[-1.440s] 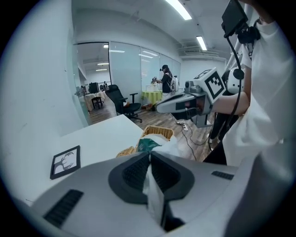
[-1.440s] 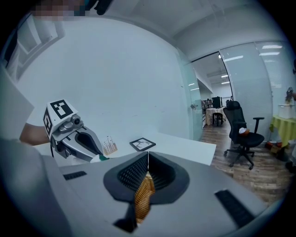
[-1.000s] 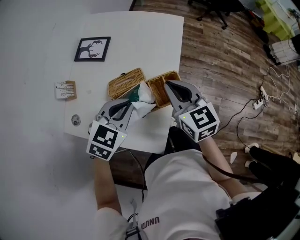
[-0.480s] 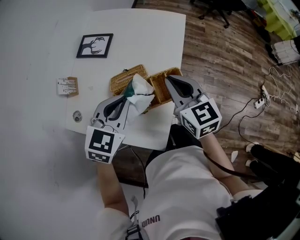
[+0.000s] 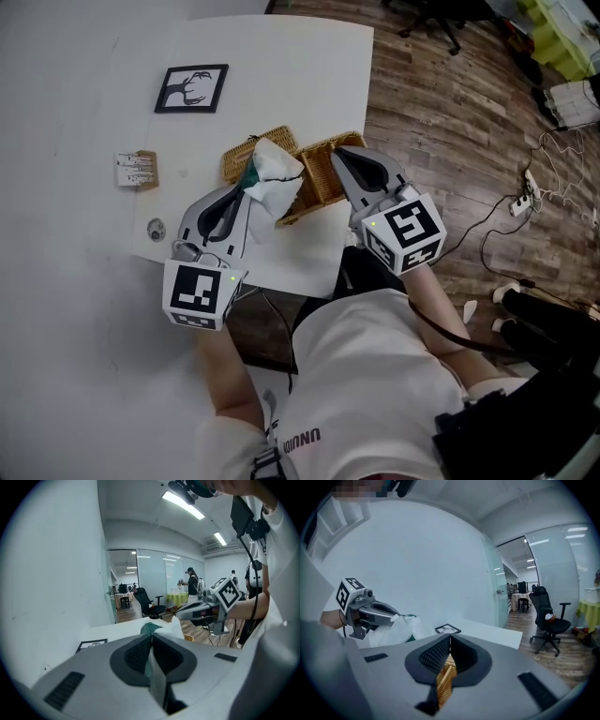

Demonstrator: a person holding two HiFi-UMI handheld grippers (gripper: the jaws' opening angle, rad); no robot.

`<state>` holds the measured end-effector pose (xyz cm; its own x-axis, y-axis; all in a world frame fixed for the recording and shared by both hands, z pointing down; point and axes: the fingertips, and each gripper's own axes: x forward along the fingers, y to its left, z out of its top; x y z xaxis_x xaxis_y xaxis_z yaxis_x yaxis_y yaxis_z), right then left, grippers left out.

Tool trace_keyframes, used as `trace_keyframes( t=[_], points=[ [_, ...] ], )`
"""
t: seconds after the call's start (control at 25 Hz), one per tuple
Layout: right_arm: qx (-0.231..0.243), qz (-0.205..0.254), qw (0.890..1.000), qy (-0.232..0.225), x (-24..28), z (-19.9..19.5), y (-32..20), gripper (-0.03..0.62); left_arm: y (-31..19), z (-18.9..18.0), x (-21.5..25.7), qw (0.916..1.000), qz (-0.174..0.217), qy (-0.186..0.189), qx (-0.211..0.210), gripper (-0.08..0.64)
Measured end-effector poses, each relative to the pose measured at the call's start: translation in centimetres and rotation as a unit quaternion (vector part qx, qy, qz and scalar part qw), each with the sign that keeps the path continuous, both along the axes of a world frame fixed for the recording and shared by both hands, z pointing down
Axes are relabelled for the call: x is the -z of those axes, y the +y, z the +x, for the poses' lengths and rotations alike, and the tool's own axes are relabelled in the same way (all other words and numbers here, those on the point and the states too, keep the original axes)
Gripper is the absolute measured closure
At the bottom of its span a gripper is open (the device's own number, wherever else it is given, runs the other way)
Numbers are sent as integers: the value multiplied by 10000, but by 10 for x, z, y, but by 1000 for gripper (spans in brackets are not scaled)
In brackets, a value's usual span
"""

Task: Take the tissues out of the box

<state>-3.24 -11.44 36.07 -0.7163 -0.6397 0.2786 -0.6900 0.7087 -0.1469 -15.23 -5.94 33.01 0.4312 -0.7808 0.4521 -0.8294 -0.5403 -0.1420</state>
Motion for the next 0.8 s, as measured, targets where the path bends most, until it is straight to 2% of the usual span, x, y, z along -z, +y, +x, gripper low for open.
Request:
trace_keyframes(
  t=[0.56, 0.8],
  points=[
    [18, 62, 10000, 35, 2, -3, 0, 574, -3, -11, 17, 9980, 361, 389, 350, 536],
    [-89, 264, 9995, 135, 7, -1, -1, 574, -4, -12, 28, 9959, 587, 528, 440, 537]
  ],
)
